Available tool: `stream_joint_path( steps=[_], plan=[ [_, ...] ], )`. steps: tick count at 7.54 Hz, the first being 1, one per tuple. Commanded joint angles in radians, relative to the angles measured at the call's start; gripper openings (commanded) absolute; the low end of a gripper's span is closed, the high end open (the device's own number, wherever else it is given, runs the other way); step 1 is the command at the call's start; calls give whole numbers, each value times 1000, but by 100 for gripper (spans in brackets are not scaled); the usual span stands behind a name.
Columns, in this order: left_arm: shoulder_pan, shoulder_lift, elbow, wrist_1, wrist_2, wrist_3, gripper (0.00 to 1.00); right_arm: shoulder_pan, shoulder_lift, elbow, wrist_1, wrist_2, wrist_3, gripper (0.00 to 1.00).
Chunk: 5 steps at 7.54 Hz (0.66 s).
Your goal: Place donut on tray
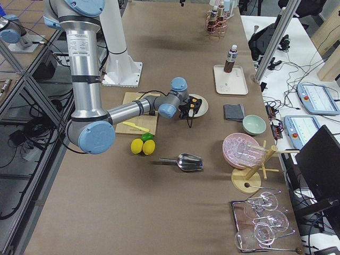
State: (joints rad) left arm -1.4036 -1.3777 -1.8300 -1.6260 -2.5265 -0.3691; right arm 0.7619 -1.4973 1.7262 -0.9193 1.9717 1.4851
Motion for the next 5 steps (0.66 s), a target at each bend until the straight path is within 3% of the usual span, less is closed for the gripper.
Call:
stream_joint_path(
  steps=[1,3,5],
  plan=[
    [0,0,0,0,0,1,98,40,57,4,-22,6,45,0],
    [0,2,0,0,0,1,98,56,179,-13,-187,10,50,0],
    [-2,0,-15,-2,2,2,98,60,341,-144,-280,12,50,0]
  ],
)
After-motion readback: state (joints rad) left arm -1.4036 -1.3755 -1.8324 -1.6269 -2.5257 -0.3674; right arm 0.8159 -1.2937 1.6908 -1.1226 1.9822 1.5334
